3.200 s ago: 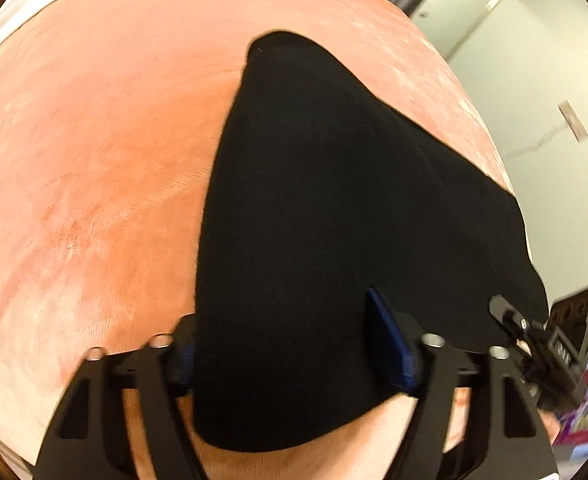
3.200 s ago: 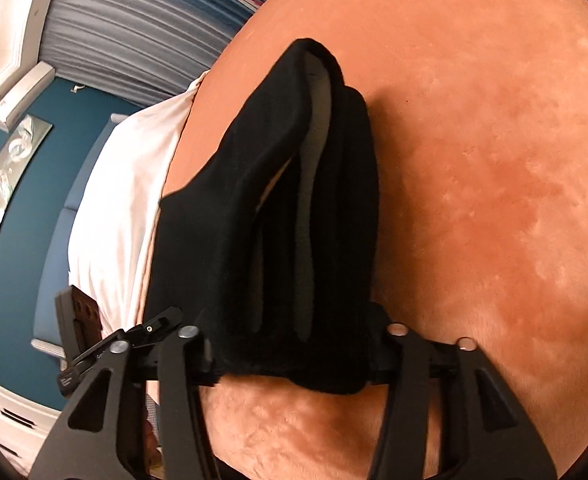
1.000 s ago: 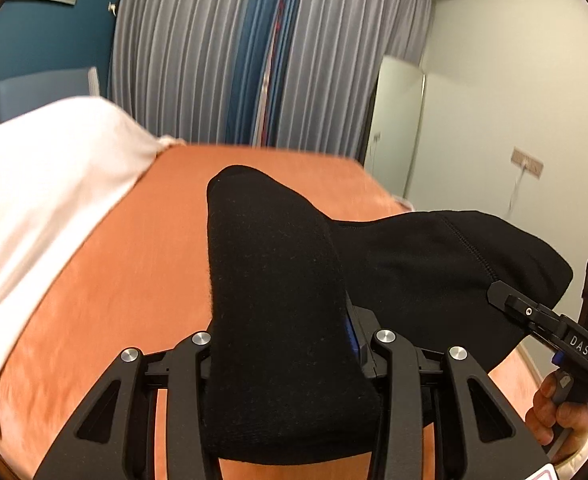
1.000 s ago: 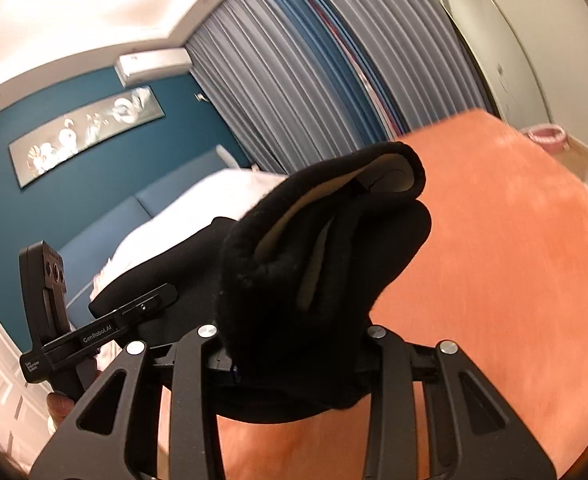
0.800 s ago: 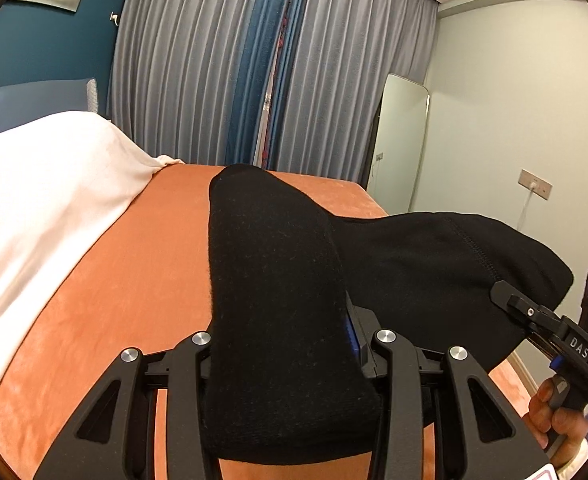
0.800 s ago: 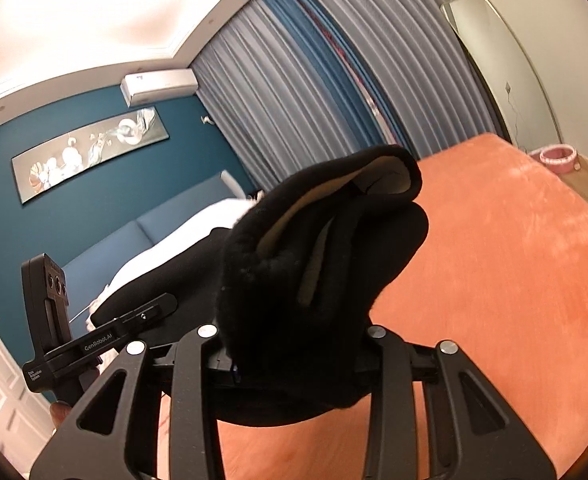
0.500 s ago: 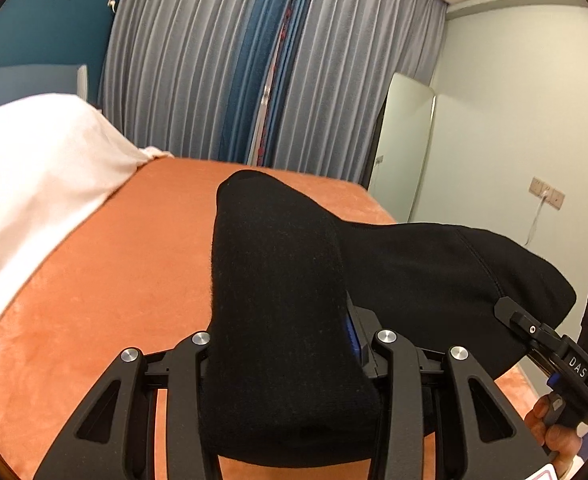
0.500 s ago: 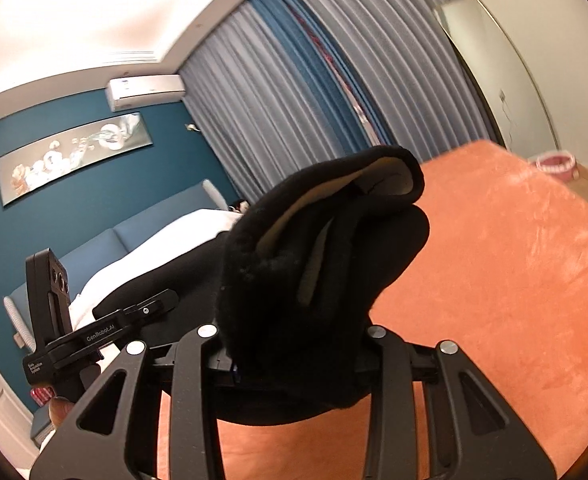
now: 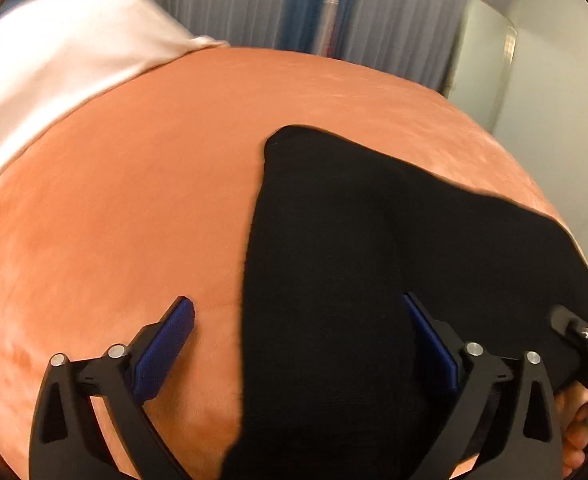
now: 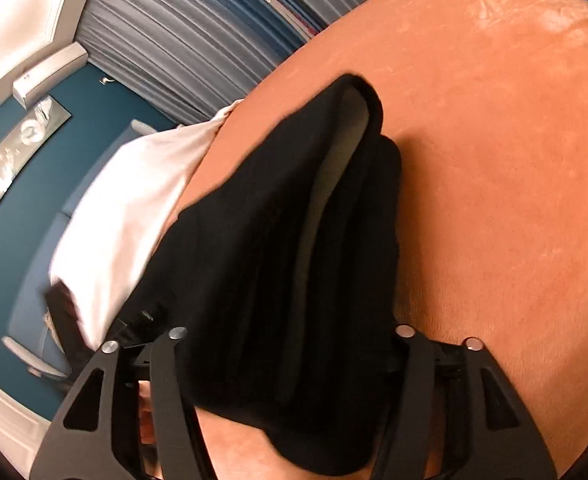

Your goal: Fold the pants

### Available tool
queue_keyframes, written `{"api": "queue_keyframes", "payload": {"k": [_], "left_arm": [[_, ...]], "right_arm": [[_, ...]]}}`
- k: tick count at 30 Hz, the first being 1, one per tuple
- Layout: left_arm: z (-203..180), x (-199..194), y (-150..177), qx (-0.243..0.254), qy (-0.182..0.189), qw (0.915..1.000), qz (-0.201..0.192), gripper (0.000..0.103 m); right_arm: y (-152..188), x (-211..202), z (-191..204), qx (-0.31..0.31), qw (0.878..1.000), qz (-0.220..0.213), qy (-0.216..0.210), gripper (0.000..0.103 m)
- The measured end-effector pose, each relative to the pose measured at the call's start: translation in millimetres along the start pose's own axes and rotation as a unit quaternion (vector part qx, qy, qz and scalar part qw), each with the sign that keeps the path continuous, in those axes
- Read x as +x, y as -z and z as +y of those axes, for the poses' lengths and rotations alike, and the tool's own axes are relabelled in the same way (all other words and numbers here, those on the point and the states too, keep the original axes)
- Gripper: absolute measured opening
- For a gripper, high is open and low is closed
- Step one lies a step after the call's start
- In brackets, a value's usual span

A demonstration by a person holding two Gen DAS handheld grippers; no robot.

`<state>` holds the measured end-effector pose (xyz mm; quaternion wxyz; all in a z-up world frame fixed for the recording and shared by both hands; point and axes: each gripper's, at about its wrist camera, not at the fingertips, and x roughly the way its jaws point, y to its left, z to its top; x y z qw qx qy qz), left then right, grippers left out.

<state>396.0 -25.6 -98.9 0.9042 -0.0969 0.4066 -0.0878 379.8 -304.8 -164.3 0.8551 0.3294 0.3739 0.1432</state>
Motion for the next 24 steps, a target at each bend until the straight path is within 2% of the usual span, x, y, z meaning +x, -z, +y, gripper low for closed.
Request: {"api": "queue_keyframes", "payload": {"k": [2,3,5,6,7,8,9,10,12,14,15,17,19,21,22,23,24], "left_arm": [[15,-5,-4,-0.030,0.032,0.9982,0.040,0.098],[17,-9,-4,-0.033,0.036,0.9976,0.050,0.098],[29,-31,1,-0.019,0.018,0.9986,0.047,0.098],[37,-53,4,-0.004,-0.005,0.9997,0.026,0.098],[45,-69,4,0.004,-0.030,0.9995,0.004,0.097],[51,-92,2,0.012,-0.065,0.9976,-0.023,0.097],[52,-104,-4,0.018,-0.081,0.9959,-0.035,0.097],[53,-115,-15,0.021,-0.086,0.9950,-0.046,0.097],[42,-139,-40,0.018,-0.073,0.9950,-0.065,0.097],[19,-149,-64,0.023,-0.051,0.9955,-0.077,0.097],[4,-142,-84,0.031,-0.043,0.9956,-0.078,0.097],[-23,-122,-104,0.044,-0.033,0.9954,-0.078,0.097],[-44,-80,-112,0.049,-0.043,0.9965,-0.052,0.098],[-46,-29,-119,0.039,-0.075,0.9963,-0.012,0.097],[-42,-9,-115,0.032,-0.092,0.9952,0.004,0.090],[-34,17,-115,0.025,-0.109,0.9935,0.021,0.085],[-24,40,-109,0.020,-0.128,0.9906,0.044,0.086]], "right_arm": [[11,-19,3,0.004,1.000,-0.008,0.015,0.061],[18,-36,4,0.013,0.999,-0.019,0.028,0.068],[31,-78,0,0.029,0.996,-0.066,0.053,0.071],[35,-100,1,0.027,0.993,-0.094,0.067,0.067],[39,-120,6,0.016,0.989,-0.118,0.088,0.049],[38,-137,19,-0.011,0.985,-0.133,0.110,0.037],[34,-147,34,-0.034,0.982,-0.143,0.120,0.018],[29,-153,49,-0.051,0.980,-0.152,0.119,0.011],[10,-151,86,-0.089,0.979,-0.153,0.099,0.010],[-6,-129,126,-0.129,0.977,-0.146,0.086,0.010],[-13,-112,142,-0.148,0.975,-0.141,0.087,0.010],[-25,-72,163,-0.173,0.973,-0.122,0.092,0.010],[-33,-39,166,-0.174,0.974,-0.105,0.102,0.010],[-39,-5,144,-0.146,0.977,-0.090,0.130,0.010],[-43,6,131,-0.133,0.977,-0.085,0.145,0.010],[-45,17,103,-0.103,0.975,-0.076,0.181,0.010],[-48,25,79,-0.077,0.973,-0.066,0.206,0.001]]}}
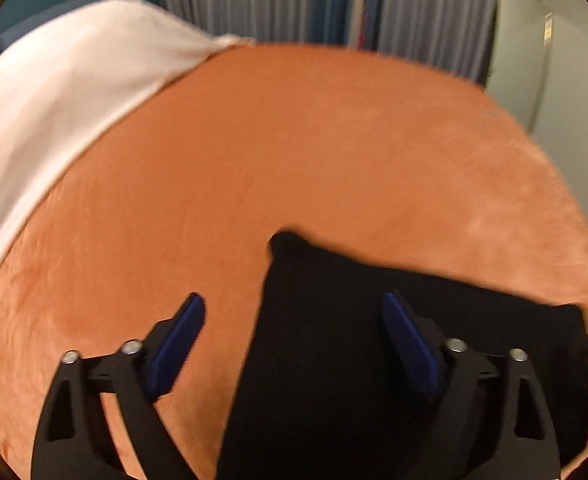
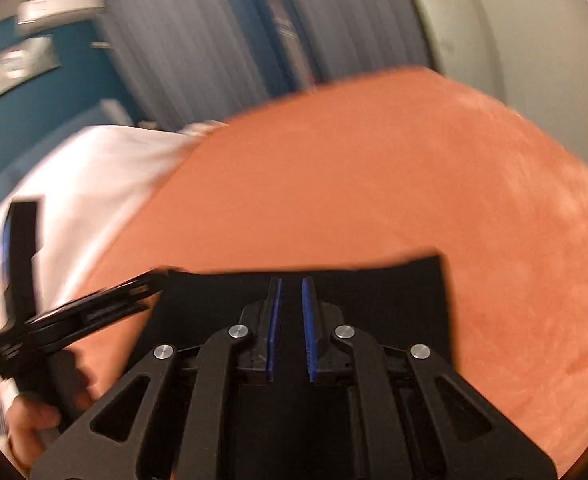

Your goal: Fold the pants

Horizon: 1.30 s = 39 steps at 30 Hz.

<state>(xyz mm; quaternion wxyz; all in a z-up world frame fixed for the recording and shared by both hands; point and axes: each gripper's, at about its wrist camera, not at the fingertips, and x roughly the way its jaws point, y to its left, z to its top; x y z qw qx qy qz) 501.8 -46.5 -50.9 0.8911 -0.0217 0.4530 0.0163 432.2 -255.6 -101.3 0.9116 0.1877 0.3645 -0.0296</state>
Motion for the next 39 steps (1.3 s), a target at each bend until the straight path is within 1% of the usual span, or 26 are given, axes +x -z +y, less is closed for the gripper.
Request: {"api": "queue_keyframes", "payload": {"k": [1,2,3,4,5,7,9,10,12,13,14,15,17,18,20,22,23,24,25,26,27,29,31,33,36,39], "left_arm": [[9,21,7,-0.009,0.015,0.9997,0.016,0.092],[18,31,13,-0.022,0.035,0.9989,0.021,0.097],[30,36,17,-0.046,0.063,0.9968,0.020,0.098],[37,38,19,-0.062,0.078,0.9949,0.020,0.098],[39,40,18,-0.067,0.081,0.9941,0.024,0.098],[39,29,13,-0.070,0.076,0.9946,0.014,0.090],[49,-12,18,-0.059,0.058,0.9965,-0.010,0.076],[49,-27,20,-0.048,0.053,0.9972,-0.022,0.076],[50,-74,34,-0.003,0.030,0.9972,-0.069,0.080],[48,-92,42,0.019,0.018,0.9962,-0.083,0.090],[45,-106,53,0.040,0.005,0.9948,-0.093,0.094],[41,-112,66,0.058,-0.002,0.9944,-0.088,0.094],[30,-100,82,0.089,-0.012,0.9950,-0.043,0.094],[26,-82,91,0.099,-0.025,0.9947,-0.011,0.094],[30,-53,102,0.094,-0.045,0.9942,0.028,0.094],[45,-51,108,0.059,-0.025,0.9975,0.031,0.093],[48,-58,108,0.051,-0.029,0.9980,0.023,0.092],[47,-64,109,0.053,-0.039,0.9977,0.016,0.091],[45,-72,111,0.058,-0.046,0.9973,0.008,0.087],[44,-84,114,0.059,-0.041,0.9974,0.002,0.087],[43,-95,117,0.060,-0.034,0.9976,-0.005,0.087],[45,-125,126,0.065,-0.025,0.9971,-0.029,0.087],[43,-157,138,0.077,-0.030,0.9946,-0.061,0.089],[41,-188,151,0.085,-0.025,0.9927,-0.083,0.089],[39,-228,172,0.083,0.001,0.9922,-0.093,0.089],[39,-264,197,0.084,0.012,0.9905,-0.108,0.089]], "right_arm": [[8,13,-24,0.023,1.000,0.014,0.001,0.000],[16,17,-47,0.051,0.998,0.008,-0.032,0.000],[18,16,-54,0.061,0.997,0.006,-0.053,0.000],[17,14,-53,0.060,0.997,0.008,-0.055,0.000],[14,13,-45,0.038,0.999,0.011,-0.036,0.000],[10,3,-30,0.024,1.000,0.009,-0.008,0.000],[12,-30,-23,0.031,0.999,-0.011,0.002,0.001],[17,-58,-18,0.018,0.999,-0.028,-0.001,0.001],[30,-92,-5,-0.021,0.999,-0.030,0.005,0.001],[38,-103,1,-0.047,0.999,-0.023,0.009,0.001],[43,-105,5,-0.063,0.998,-0.016,0.008,0.001],[53,-100,9,-0.083,0.996,0.004,0.016,0.001],[70,-78,3,-0.084,0.994,0.053,0.052,0.000],[76,-75,-6,-0.071,0.995,0.056,0.049,0.000],[82,-87,-15,-0.038,0.998,0.049,0.033,0.000],[80,-105,-7,-0.034,0.998,0.037,0.032,0.000],[80,-106,-5,-0.056,0.997,0.022,0.045,0.000],[84,-97,-6,-0.075,0.994,0.042,0.075,0.000],[91,-88,-12,-0.073,0.990,0.076,0.090,0.001],[98,-94,-23,-0.043,0.992,0.085,0.083,0.001],[101,-109,-28,-0.024,0.995,0.075,0.067,0.001],[111,-143,-26,-0.027,0.997,0.047,0.052,0.001],[129,-188,-17,-0.047,0.997,0.016,0.051,0.001],[136,-213,-13,-0.055,0.997,0.001,0.054,0.002],[154,-251,-2,-0.066,0.997,-0.011,0.049,0.003],[175,-286,16,-0.079,0.995,-0.028,0.049,0.003]]}}
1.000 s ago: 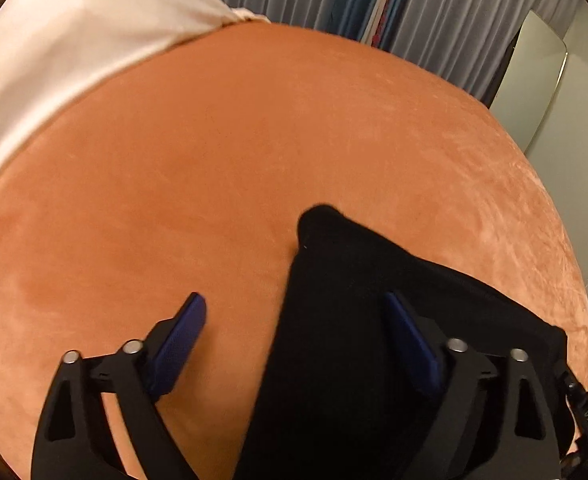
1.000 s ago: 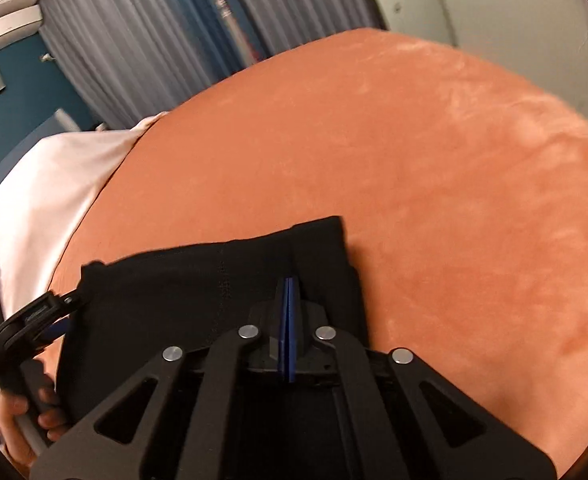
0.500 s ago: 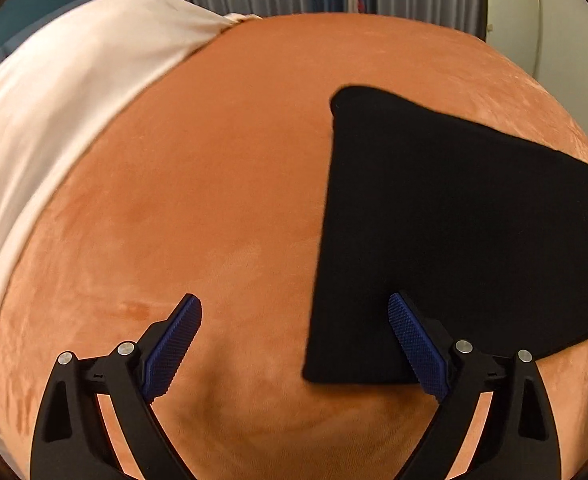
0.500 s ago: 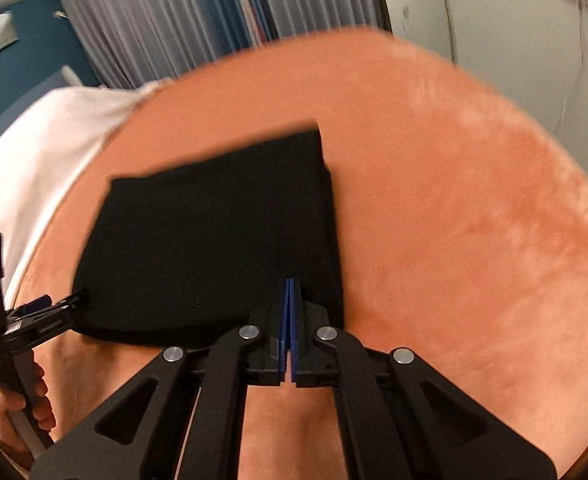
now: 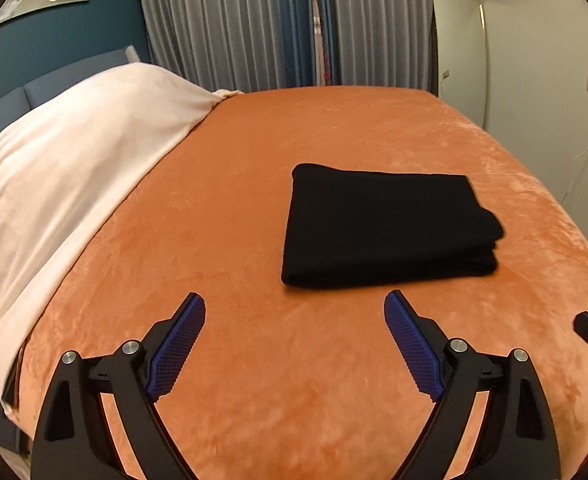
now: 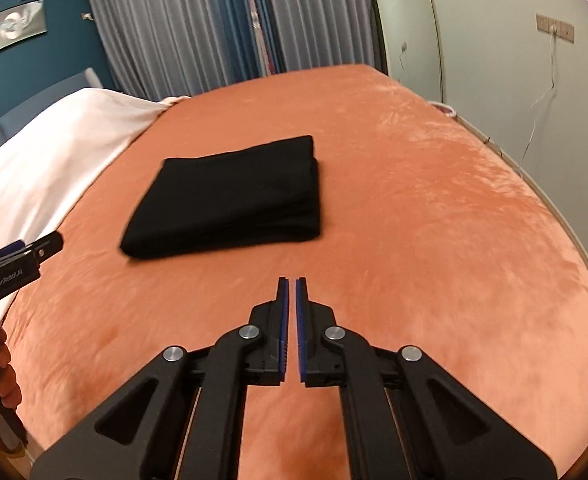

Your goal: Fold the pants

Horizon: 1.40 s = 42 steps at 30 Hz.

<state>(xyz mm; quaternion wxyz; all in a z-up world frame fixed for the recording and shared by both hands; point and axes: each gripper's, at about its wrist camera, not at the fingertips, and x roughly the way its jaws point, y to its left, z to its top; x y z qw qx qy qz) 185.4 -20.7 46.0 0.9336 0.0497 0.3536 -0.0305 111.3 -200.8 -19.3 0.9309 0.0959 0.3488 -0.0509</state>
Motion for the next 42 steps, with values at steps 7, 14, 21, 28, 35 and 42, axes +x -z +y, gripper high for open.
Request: {"api": "queue_keyframes", "payload": {"k": [7,14,21,28,35,42], "left_arm": [[-7,-58,38,0.002,0.035,0.9994,-0.002,0.089],[-7,-80,60,0.002,0.038,0.9993,-0.001,0.089],[0,-88,74,0.008,0.036,0.9993,0.004,0.089],[2,-112,82,0.026,0.012,0.9993,-0.023,0.089],[10,-134,82,0.021,0.004,0.9986,-0.048,0.092],[15,-138,79,0.009,0.020,0.9987,-0.046,0.092]], "right_arm": [[35,-51,32,-0.007,1.000,-0.024,-0.007,0.004],[48,-69,48,-0.013,0.999,-0.026,-0.014,0.004],[57,-79,60,-0.013,0.999,-0.026,-0.017,0.004],[60,-91,75,-0.023,0.999,-0.040,-0.018,0.004],[58,-106,86,-0.030,0.997,-0.071,-0.003,0.037],[54,-119,95,-0.046,0.993,-0.104,0.020,0.055]]}}
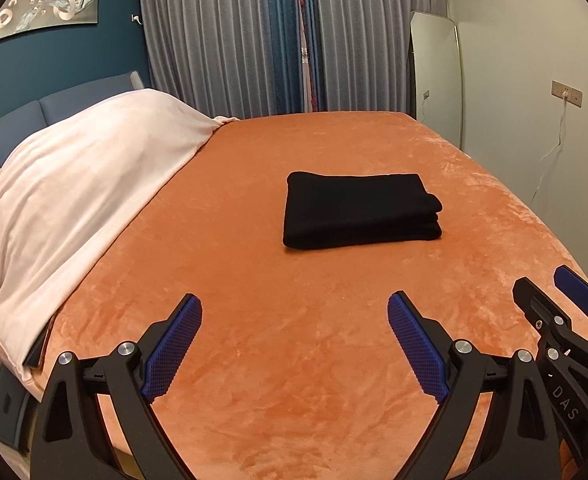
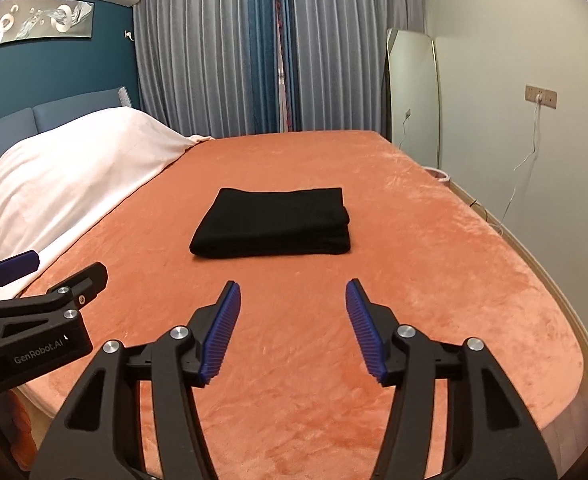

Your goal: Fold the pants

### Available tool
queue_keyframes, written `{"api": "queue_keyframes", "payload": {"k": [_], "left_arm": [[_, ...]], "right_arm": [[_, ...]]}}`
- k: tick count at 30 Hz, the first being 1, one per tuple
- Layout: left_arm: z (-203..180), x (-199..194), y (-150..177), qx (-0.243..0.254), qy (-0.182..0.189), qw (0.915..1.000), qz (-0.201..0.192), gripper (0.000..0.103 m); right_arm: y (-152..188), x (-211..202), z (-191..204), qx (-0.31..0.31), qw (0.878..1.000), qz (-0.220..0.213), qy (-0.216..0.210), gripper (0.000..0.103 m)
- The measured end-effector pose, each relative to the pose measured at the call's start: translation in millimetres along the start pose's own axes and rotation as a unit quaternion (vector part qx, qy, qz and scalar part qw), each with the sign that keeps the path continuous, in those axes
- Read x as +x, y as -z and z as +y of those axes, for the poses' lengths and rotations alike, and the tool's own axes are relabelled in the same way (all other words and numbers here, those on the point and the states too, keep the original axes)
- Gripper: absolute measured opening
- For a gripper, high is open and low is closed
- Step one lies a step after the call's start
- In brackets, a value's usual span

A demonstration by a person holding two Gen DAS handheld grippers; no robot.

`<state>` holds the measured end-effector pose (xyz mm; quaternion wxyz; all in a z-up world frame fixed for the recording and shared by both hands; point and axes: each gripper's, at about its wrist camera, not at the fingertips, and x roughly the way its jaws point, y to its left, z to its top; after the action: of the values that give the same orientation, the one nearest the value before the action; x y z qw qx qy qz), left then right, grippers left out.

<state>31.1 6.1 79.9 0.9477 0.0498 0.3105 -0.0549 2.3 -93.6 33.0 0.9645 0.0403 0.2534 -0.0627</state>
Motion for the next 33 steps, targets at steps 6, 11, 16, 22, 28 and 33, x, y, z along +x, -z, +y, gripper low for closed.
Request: {"api": "queue_keyframes", "payload": {"k": [6,11,16,22,28,33], "left_arm": [[-0.4,-3.0,-0.2,-0.002,0.000,1.0000,-0.002,0.092],[2.0,-2.9,-1.0,-0.004,0.000,1.0000,0.002,0.092],[4.3,-2.0,-0.8,-0.003,-0.001,1.0000,0.005,0.092],[3.1,-2.8,0.2,0.004,-0.001,1.0000,0.001,0.092],[3.2,-4.0,1.4,0.002,0.000,1.0000,0.002,0.092],[6.5,-7.1,3.9,-0.003,-0.004,1.0000,0.002,0.092]], "right_arm": [[-2.0,-3.8,1.8,0.002,1.000,-0.009,0.009,0.069],[0.2,-1.2,2.8,0.005,1.000,-0.005,0.009,0.070],[0.7,0.2,3.2,0.007,1.000,-0.002,0.008,0.070],[3.2,1.4,5.3,0.007,1.000,0.001,0.008,0.070],[4.5,0.6,6.7,0.009,1.000,0.001,0.009,0.070],[5.4,-0.4,6.8,0.011,1.000,0.000,0.010,0.070]]}}
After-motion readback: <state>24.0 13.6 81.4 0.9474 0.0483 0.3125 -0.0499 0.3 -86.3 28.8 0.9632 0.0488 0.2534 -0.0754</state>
